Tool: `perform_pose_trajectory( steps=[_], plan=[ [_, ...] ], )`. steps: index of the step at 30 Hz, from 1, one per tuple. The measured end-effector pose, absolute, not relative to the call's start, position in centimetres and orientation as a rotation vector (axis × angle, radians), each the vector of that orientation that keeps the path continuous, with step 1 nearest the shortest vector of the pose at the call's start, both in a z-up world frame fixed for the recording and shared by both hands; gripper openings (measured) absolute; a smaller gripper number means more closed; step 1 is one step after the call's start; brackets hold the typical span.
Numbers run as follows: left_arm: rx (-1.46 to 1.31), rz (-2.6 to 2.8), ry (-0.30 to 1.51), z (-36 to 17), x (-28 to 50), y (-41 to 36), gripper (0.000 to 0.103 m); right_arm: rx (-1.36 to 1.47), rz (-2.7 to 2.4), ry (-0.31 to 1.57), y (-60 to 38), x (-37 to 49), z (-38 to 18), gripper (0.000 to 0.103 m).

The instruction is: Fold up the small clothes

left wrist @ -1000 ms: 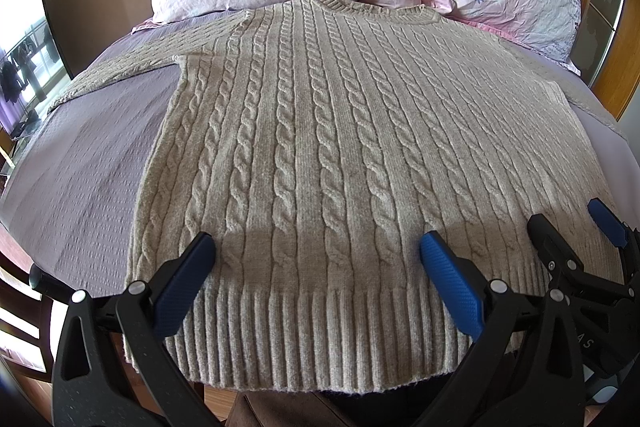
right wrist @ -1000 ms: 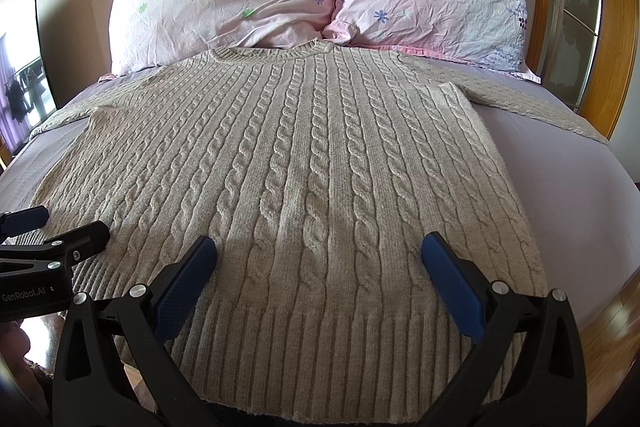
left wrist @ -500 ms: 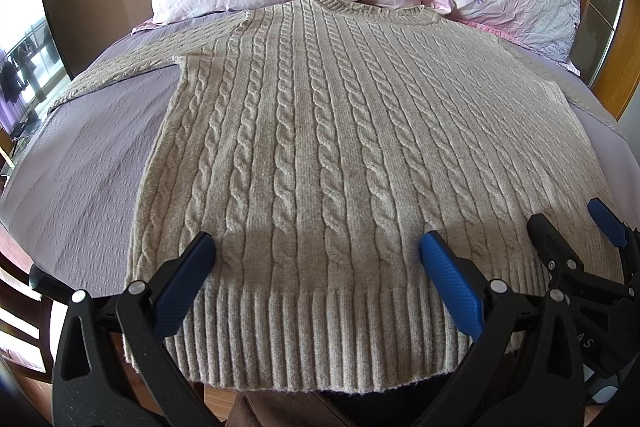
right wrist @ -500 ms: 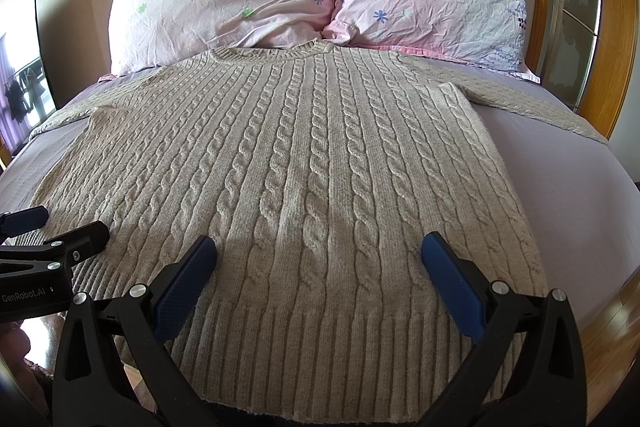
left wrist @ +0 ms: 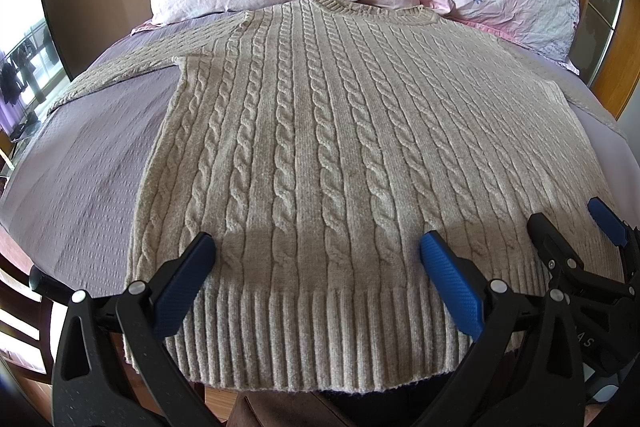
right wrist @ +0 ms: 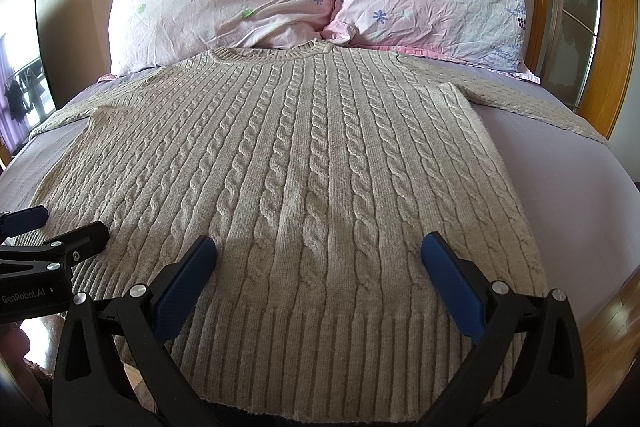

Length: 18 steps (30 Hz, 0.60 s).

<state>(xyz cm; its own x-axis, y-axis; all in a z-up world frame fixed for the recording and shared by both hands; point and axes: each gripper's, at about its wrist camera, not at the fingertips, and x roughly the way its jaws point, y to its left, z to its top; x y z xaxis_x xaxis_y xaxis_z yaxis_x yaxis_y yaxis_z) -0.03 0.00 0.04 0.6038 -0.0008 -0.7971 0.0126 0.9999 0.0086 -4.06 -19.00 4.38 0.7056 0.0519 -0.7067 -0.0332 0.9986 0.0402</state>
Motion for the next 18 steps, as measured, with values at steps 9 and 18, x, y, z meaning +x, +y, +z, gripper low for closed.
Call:
perform_pose_trajectory(
  steps=[9,18],
  plan=[
    [0.051,-0.063,0.855,0.1,-0.5,0.1,0.101,0.045,0.263,0.739,-21.1,-4.0,4.5,0.102],
    [-0.076,-0.178,0.658,3.7,2.8,3.4,0.101,0.474,-0.190,0.679,-45.0,3.2,10.7,0.100]
  ],
)
